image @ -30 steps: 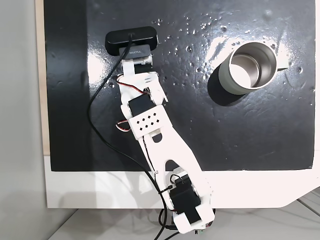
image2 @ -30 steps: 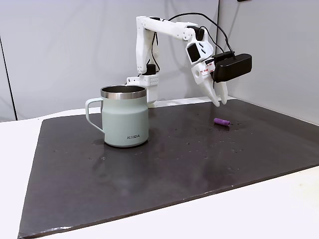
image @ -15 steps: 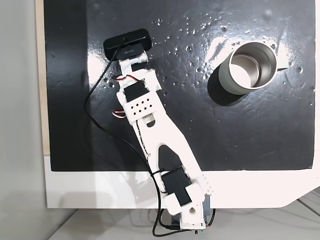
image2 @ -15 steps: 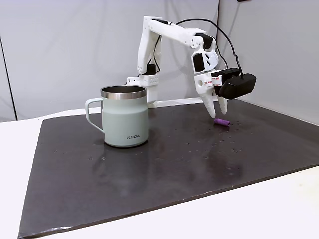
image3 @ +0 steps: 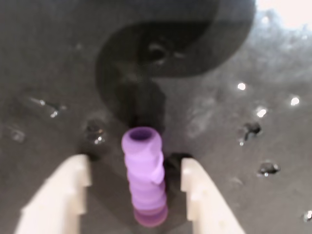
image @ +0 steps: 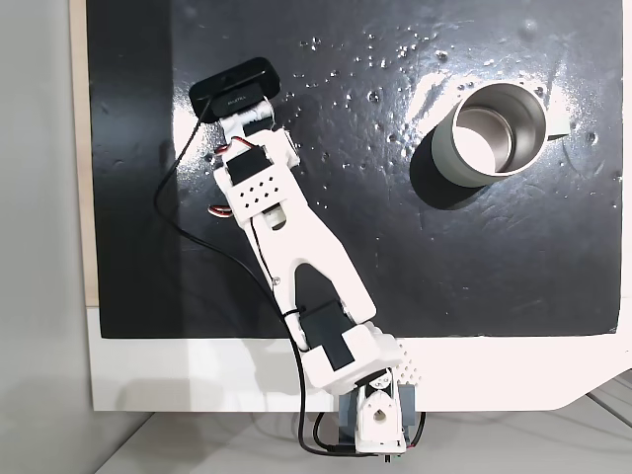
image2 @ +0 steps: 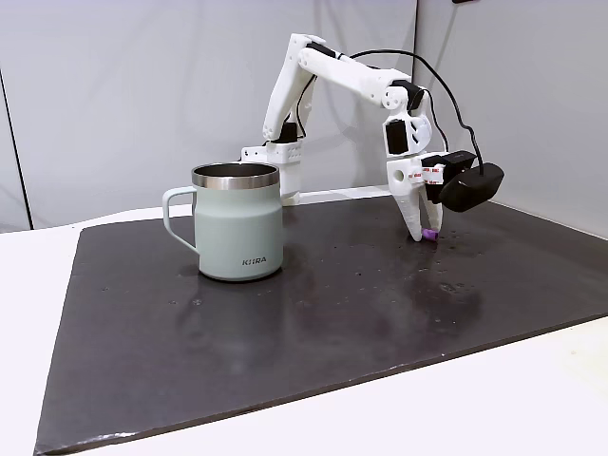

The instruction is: Grasp a pengrip and put it in the cup.

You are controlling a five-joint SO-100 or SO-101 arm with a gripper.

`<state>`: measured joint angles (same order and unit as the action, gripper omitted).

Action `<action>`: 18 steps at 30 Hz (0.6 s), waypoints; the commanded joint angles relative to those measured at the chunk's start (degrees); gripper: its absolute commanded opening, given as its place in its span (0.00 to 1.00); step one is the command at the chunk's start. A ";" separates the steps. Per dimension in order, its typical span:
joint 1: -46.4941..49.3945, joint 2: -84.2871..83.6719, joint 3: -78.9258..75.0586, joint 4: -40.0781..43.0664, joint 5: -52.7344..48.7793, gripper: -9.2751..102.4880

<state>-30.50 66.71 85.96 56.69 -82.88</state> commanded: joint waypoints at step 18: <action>6.15 11.78 7.21 0.18 0.09 0.08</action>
<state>-27.07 72.60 93.16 54.05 -84.46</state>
